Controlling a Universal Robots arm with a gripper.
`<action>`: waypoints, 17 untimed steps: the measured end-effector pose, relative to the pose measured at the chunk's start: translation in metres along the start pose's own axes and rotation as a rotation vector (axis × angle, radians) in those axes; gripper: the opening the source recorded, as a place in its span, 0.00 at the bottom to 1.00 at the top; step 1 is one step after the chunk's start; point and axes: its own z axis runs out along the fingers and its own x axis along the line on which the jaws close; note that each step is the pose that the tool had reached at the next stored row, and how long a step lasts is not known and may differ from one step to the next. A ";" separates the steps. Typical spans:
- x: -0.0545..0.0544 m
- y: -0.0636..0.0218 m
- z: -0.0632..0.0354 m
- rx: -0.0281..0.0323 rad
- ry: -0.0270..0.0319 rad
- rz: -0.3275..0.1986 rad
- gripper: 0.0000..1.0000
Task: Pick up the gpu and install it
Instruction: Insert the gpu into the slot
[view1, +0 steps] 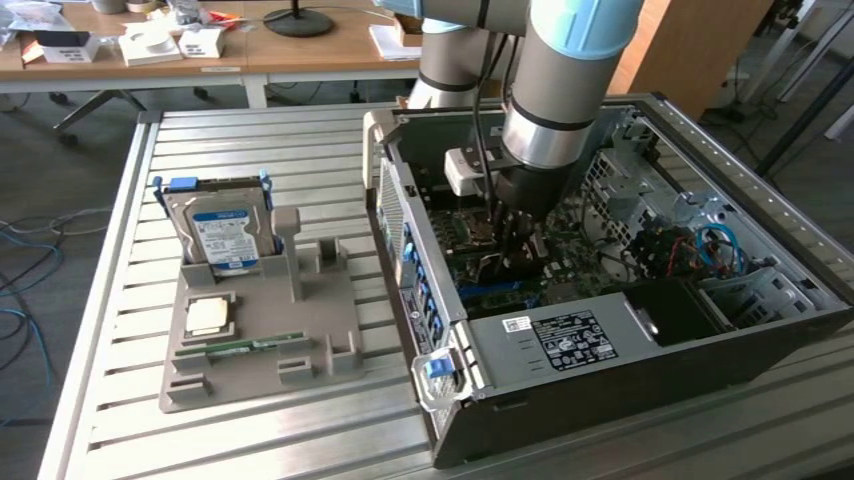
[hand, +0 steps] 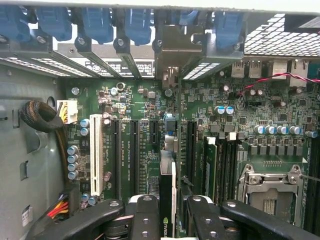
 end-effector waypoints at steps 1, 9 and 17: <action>0.000 0.0000 0.0000 0.0000 0.0000 0.000 0.26; 0.000 -0.0001 -0.0004 0.0011 -0.0003 0.000 0.26; 0.000 0.0004 -0.0003 0.0051 -0.0005 -0.001 0.26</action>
